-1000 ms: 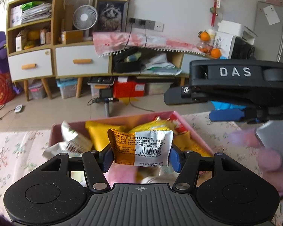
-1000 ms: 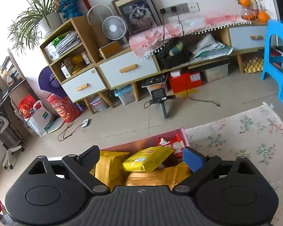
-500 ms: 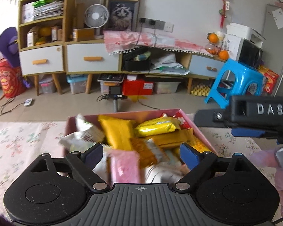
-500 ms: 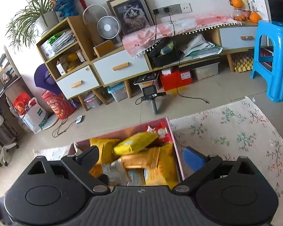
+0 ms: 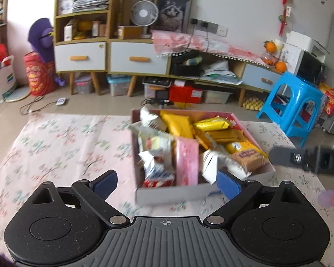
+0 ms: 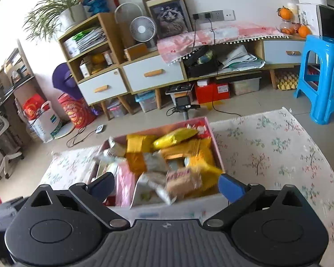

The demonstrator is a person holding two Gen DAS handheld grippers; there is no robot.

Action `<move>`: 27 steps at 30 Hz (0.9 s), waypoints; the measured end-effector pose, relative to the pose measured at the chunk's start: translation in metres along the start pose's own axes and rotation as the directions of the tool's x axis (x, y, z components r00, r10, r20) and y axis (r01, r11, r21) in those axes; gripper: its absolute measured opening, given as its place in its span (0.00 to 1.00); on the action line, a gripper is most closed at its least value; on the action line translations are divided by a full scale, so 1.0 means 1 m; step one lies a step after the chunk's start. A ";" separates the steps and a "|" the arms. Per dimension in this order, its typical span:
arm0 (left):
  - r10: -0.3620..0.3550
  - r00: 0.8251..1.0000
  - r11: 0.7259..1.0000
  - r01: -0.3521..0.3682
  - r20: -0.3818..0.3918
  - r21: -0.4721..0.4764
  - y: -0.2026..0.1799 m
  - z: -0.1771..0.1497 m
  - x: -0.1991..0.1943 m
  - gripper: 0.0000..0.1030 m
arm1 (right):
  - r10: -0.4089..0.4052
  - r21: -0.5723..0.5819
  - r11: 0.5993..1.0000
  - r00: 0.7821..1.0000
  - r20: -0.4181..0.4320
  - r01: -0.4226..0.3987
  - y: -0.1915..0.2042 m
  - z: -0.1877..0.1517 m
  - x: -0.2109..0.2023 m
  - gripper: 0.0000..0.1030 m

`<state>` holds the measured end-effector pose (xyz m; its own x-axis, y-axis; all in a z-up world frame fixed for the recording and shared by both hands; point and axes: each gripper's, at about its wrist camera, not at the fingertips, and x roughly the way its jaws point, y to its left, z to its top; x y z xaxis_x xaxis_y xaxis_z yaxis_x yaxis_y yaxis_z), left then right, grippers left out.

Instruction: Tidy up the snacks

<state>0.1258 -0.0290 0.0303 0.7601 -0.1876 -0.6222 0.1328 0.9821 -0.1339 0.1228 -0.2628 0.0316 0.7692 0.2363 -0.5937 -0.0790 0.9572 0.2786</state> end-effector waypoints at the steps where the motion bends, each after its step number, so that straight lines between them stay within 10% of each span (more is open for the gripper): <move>1: 0.011 1.000 1.000 -0.011 -0.006 -0.003 0.001 -0.003 -0.004 0.96 | -0.007 -0.009 1.000 1.000 -0.006 0.007 0.001 -0.004 -0.003 0.89; 27: 0.195 0.976 0.980 -0.191 -0.096 0.051 -0.001 -0.053 -0.052 1.00 | -0.222 -0.167 0.964 0.972 -0.071 0.208 0.027 -0.062 -0.023 0.91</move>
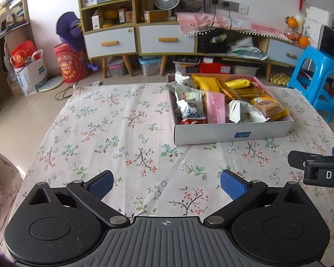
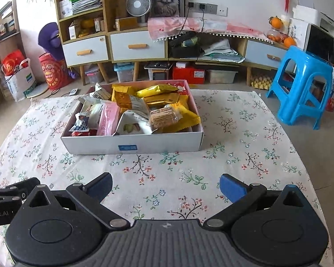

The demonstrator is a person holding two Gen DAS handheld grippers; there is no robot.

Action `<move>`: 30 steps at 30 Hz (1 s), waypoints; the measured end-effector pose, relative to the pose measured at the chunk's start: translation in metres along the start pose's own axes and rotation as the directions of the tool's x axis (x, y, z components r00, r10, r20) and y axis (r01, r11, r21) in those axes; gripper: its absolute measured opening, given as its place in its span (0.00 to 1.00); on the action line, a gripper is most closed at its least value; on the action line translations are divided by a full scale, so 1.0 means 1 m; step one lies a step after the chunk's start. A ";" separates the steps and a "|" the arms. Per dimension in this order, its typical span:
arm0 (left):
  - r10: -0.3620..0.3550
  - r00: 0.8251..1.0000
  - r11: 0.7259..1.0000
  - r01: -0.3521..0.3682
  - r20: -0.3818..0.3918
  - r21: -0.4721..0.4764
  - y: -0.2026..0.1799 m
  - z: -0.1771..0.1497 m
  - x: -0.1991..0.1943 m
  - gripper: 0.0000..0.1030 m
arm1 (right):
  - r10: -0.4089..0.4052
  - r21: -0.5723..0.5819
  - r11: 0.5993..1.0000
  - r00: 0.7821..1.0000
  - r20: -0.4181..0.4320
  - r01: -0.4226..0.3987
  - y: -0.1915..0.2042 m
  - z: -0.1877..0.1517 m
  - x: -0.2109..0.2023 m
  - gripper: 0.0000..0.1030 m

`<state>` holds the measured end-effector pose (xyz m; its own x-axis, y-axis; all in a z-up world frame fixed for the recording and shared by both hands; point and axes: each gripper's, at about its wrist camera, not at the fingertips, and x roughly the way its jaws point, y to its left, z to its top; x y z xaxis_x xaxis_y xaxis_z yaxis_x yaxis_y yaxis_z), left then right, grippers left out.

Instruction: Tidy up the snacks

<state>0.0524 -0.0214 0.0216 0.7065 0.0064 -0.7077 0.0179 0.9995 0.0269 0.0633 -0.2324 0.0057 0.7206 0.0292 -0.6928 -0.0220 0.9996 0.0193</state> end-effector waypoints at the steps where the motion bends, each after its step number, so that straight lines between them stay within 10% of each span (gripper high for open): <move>1: 0.006 1.000 1.000 -0.006 -0.007 -0.002 0.000 -0.001 0.001 1.00 | 0.000 -0.002 1.000 1.000 -0.001 0.000 0.001 0.000 0.000 0.91; 30: 0.007 0.997 1.000 -0.009 -0.072 -0.029 0.002 -0.005 0.008 1.00 | -0.011 -0.042 0.999 0.999 0.034 0.012 0.013 0.001 -0.008 0.91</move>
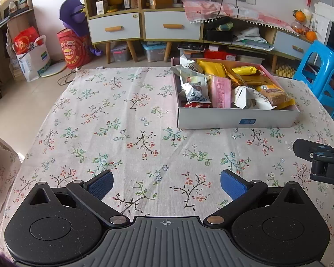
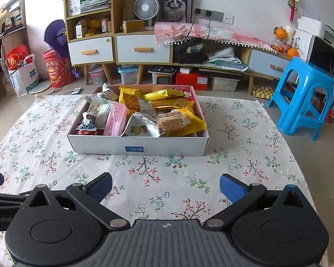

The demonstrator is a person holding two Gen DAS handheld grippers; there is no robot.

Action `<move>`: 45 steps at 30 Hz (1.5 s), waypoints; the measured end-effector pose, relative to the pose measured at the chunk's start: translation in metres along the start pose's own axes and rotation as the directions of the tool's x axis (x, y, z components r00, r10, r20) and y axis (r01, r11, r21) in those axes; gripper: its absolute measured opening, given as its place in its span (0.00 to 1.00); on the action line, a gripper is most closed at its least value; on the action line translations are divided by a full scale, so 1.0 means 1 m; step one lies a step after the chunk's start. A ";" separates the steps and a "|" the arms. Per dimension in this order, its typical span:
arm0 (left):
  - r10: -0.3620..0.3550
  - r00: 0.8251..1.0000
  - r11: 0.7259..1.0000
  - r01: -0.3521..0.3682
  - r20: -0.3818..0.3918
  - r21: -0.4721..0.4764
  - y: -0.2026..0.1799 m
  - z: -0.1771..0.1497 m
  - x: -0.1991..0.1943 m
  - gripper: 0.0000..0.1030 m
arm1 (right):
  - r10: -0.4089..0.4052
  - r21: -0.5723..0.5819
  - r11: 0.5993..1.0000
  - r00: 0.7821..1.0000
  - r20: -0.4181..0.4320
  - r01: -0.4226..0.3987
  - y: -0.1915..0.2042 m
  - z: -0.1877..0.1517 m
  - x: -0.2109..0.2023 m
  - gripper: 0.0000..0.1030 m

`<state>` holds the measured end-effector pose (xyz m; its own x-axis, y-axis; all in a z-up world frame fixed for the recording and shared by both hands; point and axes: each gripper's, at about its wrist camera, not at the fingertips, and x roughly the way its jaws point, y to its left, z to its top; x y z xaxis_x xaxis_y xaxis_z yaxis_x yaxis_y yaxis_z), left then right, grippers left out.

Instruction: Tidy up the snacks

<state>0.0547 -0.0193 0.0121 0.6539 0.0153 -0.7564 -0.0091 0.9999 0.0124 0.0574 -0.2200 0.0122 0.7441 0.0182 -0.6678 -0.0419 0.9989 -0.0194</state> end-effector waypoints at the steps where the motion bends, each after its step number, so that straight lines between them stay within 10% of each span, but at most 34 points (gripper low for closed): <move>1: -0.001 1.000 1.000 0.001 -0.002 -0.002 0.000 0.000 0.000 1.00 | 0.000 0.000 1.000 1.000 -0.001 0.000 0.000 0.000 0.000 0.91; 45: -0.016 1.000 1.000 0.016 -0.018 -0.013 0.001 -0.001 0.001 1.00 | 0.007 -0.006 1.000 1.000 -0.011 -0.007 0.003 -0.003 0.002 0.91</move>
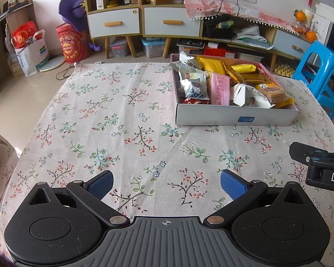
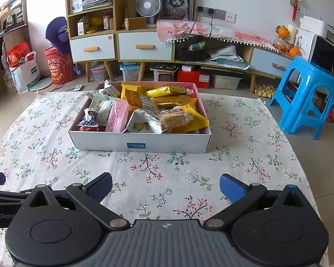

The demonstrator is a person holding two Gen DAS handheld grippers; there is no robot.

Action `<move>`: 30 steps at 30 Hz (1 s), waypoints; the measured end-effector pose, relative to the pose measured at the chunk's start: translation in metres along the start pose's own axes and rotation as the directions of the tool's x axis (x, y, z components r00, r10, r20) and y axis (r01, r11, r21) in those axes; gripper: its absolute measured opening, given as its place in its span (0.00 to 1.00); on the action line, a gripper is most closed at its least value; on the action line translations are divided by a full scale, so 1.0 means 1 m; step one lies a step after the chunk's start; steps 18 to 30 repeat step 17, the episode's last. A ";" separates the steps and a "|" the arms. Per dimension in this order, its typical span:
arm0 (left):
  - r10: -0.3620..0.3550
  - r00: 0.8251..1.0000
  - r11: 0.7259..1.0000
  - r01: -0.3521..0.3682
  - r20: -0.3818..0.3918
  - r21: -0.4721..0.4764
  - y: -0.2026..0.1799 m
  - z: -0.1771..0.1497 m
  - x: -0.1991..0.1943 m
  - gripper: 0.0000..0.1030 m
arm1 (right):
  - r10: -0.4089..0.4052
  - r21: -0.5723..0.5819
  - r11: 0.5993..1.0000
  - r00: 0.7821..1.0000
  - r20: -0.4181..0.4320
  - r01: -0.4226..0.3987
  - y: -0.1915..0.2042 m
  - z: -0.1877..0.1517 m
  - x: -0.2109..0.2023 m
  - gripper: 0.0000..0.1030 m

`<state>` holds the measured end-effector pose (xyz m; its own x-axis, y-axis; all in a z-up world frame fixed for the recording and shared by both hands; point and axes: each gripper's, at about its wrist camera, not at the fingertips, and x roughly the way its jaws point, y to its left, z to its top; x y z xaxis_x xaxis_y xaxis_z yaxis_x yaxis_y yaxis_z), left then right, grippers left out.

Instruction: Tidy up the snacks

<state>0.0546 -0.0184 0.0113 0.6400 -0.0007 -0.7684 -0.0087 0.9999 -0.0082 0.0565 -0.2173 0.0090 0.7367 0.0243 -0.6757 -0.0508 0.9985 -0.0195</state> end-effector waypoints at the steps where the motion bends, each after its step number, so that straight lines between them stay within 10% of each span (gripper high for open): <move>1: 0.000 1.000 1.000 0.000 0.001 0.000 0.000 0.000 0.000 1.00 | 0.000 -0.001 1.000 1.000 0.000 0.000 0.000 0.000 0.000 0.91; 30: -0.003 1.000 1.000 0.003 -0.003 0.020 -0.006 0.000 -0.003 1.00 | 0.002 -0.003 1.000 1.000 0.000 -0.002 -0.001 -0.001 -0.001 0.91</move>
